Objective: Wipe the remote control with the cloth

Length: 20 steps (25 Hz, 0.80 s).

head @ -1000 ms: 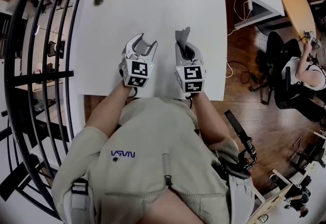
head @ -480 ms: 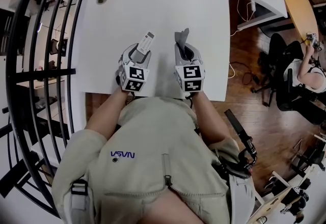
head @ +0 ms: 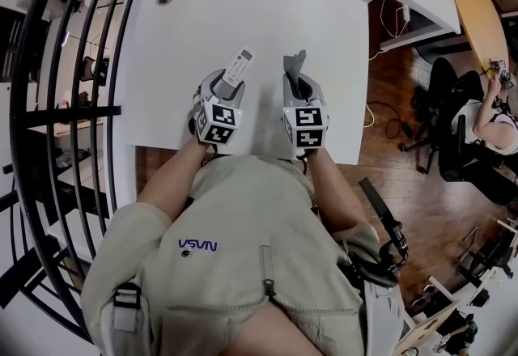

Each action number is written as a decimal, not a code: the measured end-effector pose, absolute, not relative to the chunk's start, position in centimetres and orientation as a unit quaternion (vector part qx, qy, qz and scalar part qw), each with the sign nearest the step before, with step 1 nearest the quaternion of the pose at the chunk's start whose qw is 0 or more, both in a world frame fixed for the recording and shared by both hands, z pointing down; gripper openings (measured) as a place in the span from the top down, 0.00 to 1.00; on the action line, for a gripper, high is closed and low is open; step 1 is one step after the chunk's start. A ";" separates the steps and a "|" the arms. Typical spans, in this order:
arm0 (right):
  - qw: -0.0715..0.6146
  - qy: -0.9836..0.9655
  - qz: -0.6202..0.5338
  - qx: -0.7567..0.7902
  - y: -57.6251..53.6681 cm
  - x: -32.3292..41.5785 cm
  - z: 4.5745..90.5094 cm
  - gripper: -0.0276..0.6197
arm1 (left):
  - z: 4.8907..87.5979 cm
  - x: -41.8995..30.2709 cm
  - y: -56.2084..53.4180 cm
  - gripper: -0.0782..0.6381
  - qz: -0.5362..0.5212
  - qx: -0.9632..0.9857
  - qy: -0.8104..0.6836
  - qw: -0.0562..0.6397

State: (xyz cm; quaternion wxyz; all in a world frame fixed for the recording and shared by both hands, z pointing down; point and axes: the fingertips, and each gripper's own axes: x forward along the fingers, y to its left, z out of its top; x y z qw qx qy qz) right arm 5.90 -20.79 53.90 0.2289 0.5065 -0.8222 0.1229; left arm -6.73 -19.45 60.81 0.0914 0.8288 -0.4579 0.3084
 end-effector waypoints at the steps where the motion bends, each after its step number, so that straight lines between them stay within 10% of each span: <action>1: 0.231 -0.821 0.122 0.507 -20.8 6.0 54.1 0.92 | 60.9 -6.7 -19.5 0.56 0.310 0.829 -0.457 0.092; 20: 0.262 -0.813 0.148 0.498 -21.8 6.5 57.0 0.92 | 65.8 -6.9 -19.1 0.55 0.373 0.805 -0.430 0.169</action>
